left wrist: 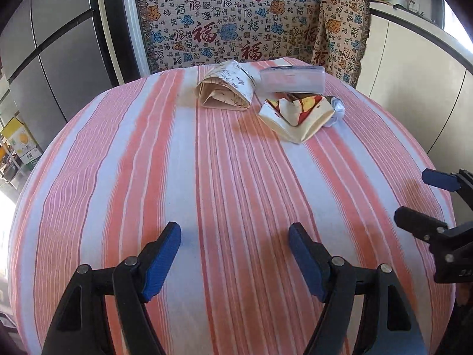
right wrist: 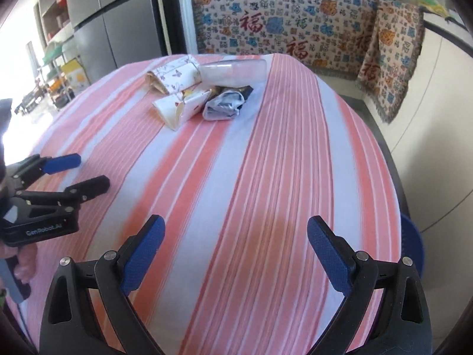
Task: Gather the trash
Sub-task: 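Return both tools to the table, left tool toward the printed paper wrapper, then close left tool on the printed paper wrapper and lift it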
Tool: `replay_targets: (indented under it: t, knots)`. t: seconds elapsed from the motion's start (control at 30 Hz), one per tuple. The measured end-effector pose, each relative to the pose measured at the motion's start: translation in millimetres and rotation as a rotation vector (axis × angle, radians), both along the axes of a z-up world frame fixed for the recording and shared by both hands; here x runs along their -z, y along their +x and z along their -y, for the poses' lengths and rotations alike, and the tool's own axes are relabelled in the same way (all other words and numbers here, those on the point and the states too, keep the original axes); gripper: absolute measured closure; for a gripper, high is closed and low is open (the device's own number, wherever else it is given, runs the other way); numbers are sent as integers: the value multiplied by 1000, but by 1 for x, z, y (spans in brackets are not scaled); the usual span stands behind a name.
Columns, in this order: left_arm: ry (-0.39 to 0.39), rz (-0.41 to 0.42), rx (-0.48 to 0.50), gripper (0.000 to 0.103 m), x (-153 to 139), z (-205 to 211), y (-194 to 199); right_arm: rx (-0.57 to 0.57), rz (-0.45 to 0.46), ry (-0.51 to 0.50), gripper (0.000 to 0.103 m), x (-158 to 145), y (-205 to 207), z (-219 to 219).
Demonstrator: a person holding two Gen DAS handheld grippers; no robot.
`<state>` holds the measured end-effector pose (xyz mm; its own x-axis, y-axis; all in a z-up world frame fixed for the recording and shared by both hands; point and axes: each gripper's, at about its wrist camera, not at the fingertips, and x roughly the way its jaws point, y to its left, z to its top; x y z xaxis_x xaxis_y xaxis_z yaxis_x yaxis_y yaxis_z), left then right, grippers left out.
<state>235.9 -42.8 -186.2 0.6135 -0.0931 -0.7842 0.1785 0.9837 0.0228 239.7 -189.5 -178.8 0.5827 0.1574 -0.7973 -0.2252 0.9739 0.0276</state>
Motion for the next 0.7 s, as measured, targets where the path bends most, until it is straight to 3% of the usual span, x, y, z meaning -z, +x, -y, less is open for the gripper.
replay_targets:
  t: [0.27,0.47,0.6,0.7]
  knots:
    - [3,-9,21,16,3,1,3,20,5,-37,1,13,4,-2]
    - [-11,-11,24,15,2,-3,6,26,4,-39,1,12,6,-2]
    - [-149,37,45,15,-20,-12,26,27,5,-38,0,12,5,-1]
    - [-210,43,82,15,-31,-11,55,28,5,-39,0,12,5,-1]
